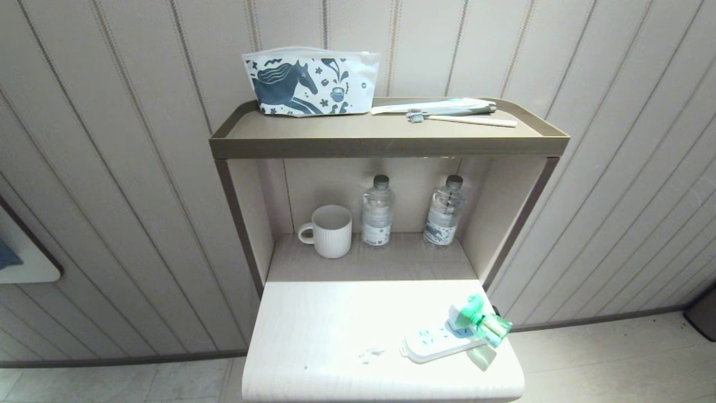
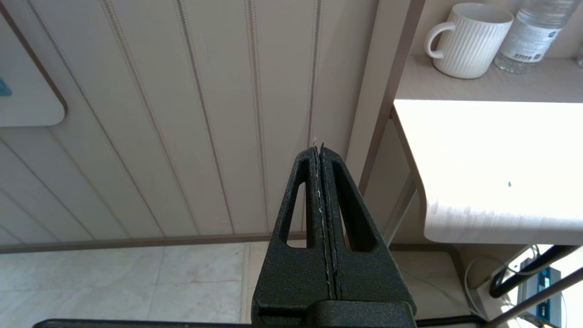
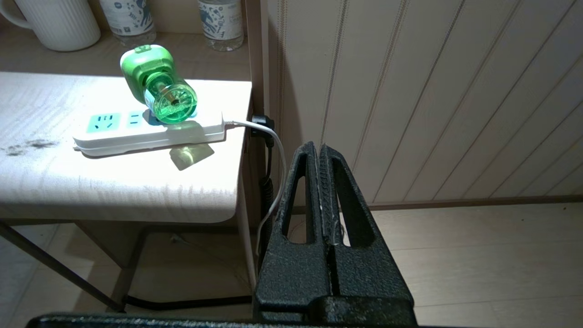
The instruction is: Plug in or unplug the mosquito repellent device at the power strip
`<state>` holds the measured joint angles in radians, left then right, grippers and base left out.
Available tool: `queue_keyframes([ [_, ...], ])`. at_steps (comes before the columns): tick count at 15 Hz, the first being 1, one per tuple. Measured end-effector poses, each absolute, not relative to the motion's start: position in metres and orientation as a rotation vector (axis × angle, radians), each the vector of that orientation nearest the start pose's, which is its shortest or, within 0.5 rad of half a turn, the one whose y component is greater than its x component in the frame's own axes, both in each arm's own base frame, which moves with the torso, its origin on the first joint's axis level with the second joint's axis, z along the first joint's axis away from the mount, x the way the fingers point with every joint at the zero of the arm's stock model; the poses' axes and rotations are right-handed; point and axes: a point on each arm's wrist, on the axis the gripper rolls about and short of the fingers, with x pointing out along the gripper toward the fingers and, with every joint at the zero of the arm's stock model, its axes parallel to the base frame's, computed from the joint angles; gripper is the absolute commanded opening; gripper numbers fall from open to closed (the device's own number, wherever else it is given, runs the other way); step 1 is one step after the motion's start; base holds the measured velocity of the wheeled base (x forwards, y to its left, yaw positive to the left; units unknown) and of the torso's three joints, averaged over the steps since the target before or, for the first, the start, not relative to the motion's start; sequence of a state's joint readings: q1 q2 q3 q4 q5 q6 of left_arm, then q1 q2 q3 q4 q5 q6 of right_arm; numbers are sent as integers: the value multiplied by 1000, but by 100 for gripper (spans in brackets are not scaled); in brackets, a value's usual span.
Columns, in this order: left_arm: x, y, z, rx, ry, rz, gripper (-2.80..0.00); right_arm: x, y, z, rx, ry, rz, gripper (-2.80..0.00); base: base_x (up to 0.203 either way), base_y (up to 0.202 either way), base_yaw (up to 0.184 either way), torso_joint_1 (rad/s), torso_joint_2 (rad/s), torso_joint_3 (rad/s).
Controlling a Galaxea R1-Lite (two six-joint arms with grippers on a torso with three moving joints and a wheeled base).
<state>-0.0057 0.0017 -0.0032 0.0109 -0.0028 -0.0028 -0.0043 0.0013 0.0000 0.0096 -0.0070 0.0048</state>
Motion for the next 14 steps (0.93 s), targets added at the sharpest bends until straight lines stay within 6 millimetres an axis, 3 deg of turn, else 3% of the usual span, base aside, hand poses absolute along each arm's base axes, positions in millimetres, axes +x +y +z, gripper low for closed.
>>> queue_keyframes([
  [6,-23,0,75,-2,9,-9,-280,-24,0,76,8,18,-14,-280,0,0,0,0,0,0],
  [8,-23,0,75,-2,9,-9,-280,-29,0,85,9,31,-11,-280,0,0,0,0,0,0],
  [12,-23,0,75,-2,10,-9,-280,-58,1,153,11,-46,39,-280,0,0,0,0,0,0],
  [14,-23,0,75,-2,9,-9,-280,-59,2,192,22,-29,67,-280,0,0,0,0,0,0],
])
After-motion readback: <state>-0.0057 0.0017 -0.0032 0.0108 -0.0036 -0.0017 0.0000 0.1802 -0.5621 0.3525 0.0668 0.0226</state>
